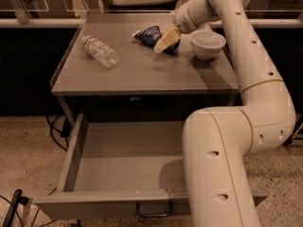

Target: Place blue chip bag into top drawer

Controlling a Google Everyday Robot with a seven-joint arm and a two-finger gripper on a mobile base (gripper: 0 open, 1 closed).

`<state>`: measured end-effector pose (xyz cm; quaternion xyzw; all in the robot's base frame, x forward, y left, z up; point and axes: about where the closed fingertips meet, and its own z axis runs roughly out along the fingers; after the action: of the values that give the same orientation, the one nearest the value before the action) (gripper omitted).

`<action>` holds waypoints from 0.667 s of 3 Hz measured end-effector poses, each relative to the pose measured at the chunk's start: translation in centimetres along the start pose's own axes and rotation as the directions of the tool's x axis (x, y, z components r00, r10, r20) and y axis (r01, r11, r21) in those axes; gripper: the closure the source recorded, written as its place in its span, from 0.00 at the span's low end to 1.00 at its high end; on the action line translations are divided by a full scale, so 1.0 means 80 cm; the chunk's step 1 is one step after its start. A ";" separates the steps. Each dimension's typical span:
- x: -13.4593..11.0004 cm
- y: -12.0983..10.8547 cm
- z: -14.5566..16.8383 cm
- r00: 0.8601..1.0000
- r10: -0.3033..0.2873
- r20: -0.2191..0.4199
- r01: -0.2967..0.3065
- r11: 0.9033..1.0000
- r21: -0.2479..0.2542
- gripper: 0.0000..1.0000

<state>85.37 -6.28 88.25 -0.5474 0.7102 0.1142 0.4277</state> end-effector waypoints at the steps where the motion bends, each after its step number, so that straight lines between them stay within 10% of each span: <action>1: -0.005 0.006 0.003 0.999 -0.041 -0.023 0.040 0.999 -0.017 0.00; 2: 0.000 0.021 0.011 0.995 -0.035 -0.088 0.030 0.998 -0.057 0.00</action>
Offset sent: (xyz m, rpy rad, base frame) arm 0.0708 -0.0163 0.0314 -0.1616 0.1315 0.0332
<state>84.29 -5.10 87.23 -0.5752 0.7160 0.1023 0.3821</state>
